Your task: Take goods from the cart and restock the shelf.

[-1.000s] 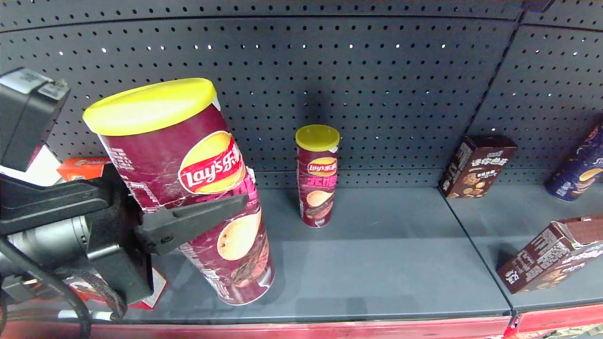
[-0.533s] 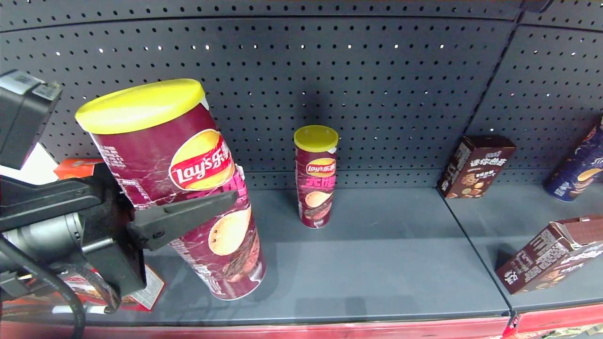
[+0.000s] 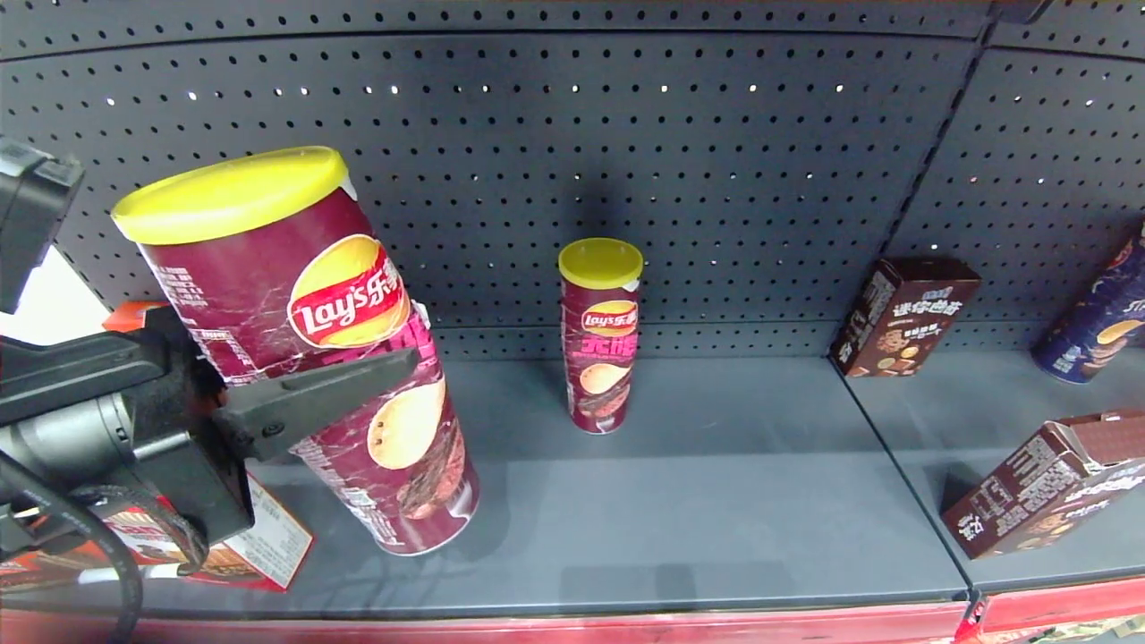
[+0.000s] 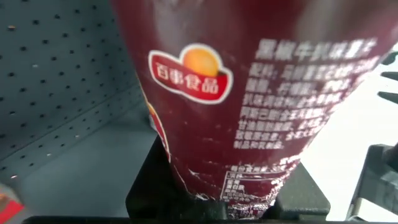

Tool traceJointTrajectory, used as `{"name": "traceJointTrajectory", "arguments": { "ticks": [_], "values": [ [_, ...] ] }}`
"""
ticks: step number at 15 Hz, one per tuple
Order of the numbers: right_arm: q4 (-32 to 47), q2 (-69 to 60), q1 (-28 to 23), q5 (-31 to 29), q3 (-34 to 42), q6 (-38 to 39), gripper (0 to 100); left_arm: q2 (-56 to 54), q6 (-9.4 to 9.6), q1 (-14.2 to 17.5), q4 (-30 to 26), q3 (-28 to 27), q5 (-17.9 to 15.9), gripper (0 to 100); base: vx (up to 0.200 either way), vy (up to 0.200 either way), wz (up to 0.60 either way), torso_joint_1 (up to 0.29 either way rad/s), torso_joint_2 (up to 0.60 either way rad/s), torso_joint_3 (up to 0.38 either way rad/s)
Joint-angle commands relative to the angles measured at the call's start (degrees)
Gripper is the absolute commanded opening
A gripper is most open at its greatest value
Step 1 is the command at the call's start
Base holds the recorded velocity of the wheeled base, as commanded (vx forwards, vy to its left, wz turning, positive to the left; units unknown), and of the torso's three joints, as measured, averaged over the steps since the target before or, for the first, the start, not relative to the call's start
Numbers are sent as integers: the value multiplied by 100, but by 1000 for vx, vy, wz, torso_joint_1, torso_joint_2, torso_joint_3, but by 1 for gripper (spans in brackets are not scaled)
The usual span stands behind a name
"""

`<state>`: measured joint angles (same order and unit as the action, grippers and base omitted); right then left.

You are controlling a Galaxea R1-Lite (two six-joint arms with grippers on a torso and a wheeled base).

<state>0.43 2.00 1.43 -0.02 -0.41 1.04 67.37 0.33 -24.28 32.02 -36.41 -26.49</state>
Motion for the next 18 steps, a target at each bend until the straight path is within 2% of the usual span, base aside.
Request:
{"name": "traceJointTrajectory", "arguments": {
  "ticks": [1, 2, 4, 5, 6, 8, 11, 13, 15, 16, 18],
  "values": [
    [-60, 1848, 385, 389, -1927, 547, 100, 5, 11, 187, 14, -76, -32, 0, 0, 0, 0, 0, 0, 0],
    [-51, 2393, 490, 539, -2463, 758, 100, 22, 11, 178, 23, -50, -32, 0, 0, 0, 0, 0, 0, 0],
    [-78, 3518, 991, 776, -3298, 318, 100, 93, 55, 143, 32, -6, -40, 0, 0, 0, 0, 0, 0, 0],
    [-113, 3878, 1167, 846, -3465, 222, 100, 101, 55, 117, 32, -41, -40, 0, 0, 0, 0, 0, 0, 0],
    [54, 4414, 1615, 908, -3966, 90, 100, 101, 29, 82, 32, -15, -49, 0, 0, 0, 0, 0, 0, 0],
    [10, 5267, 2415, 811, -4265, -68, 100, 137, 29, 11, 41, 38, -49, 0, 0, 0, 0, 0, 0, 0],
    [-1168, 6102, 2468, 1083, -4081, -121, 100, 233, 29, -77, 137, 47, -49, 0, 0, 0, 0, 0, 0, 0],
    [-1238, 6489, 2389, 1356, -4177, -139, 100, 304, 29, -77, 181, 47, -49, 0, 0, 0, 0, 0, 0, 0],
    [-1502, 6884, 1993, 1962, -4309, -429, 100, 339, 29, -68, 181, 11, -49, 0, 0, 0, 0, 0, 0, 0],
    [-1774, 7297, 1554, 2797, -4476, -886, 100, 347, 29, -33, 181, 11, -40, 0, 0, 0, 0, 0, 0, 0],
    [-1765, 7816, 1404, 3202, -5012, -1220, 100, 347, -7, -6, 173, 29, -40, 0, 0, 0, 0, 0, 0, 0]
  ]
}}
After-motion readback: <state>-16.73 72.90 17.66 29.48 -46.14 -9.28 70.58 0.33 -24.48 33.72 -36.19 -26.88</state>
